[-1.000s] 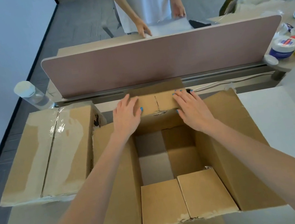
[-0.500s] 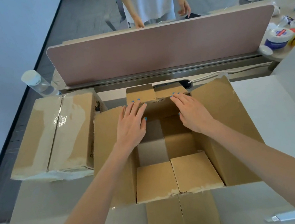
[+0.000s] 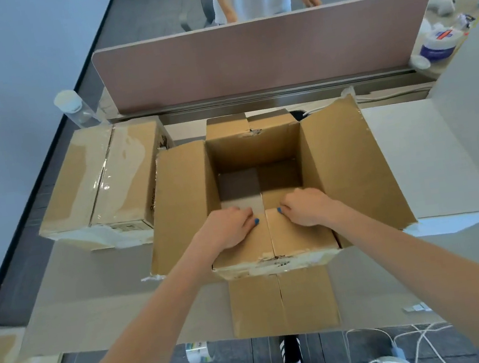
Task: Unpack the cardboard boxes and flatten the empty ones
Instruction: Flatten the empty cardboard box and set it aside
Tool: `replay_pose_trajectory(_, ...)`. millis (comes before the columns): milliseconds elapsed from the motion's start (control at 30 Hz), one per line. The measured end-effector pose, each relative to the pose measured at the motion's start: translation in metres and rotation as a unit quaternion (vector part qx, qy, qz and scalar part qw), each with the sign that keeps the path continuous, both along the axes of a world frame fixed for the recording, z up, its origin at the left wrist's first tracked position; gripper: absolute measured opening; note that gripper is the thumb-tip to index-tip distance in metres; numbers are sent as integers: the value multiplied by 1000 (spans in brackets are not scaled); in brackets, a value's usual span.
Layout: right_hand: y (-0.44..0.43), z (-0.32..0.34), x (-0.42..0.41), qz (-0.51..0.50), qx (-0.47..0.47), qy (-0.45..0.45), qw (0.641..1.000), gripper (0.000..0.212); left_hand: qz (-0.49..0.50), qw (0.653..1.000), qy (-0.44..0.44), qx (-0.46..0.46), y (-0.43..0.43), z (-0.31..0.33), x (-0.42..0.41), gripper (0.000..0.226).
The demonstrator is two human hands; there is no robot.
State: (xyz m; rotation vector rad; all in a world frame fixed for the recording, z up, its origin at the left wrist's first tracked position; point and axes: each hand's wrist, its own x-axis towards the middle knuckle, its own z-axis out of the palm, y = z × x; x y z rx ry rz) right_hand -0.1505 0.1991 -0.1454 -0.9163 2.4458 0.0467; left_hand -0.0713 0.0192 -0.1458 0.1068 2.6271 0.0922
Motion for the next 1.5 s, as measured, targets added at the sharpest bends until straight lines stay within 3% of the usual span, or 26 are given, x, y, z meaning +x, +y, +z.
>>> replay_pose_trajectory(133,8,39,2,-30,-119,56,991,31,35,994,98,45,-7,31,9,30)
replay_pose_trajectory(300,28,89,17,-46,-230,-26,972,24,74,977,168,112,-14,76,37,20)
replay_pose_trajectory(433,45,117,51,-47,-254,-97,961,34,133,956,163,205,-7,103,80,23)
replay_pose_trajectory(567,63,121,87,-85,-253,-173,948,30,171,933,140,285,3,109,130,24)
replay_pose_trajectory(667,72,104,106,-66,-216,-149,963,20,183,930,116,296,10,91,158,20)
replay_pose_trajectory(800,78,69,123,-48,-198,-76,976,18,202,936,150,244,15,57,176,35)
replay_pose_trajectory(933,78,37,126,-35,-168,-7,985,41,236,942,181,153,12,28,172,65)
replay_pose_trajectory(1100,70,12,120,-58,-175,6,983,48,299,933,175,101,7,3,157,96)
replay_pose_trajectory(1300,47,-3,125,-55,-228,-10,972,44,341,910,185,148,0,-19,148,109)
replay_pose_trajectory(1433,30,-11,126,-79,-283,-4,956,23,357,897,165,202,-3,-24,148,106)
replay_pose_trajectory(1500,24,-14,129,-100,-312,8,945,15,372,874,166,266,-4,-24,150,102)
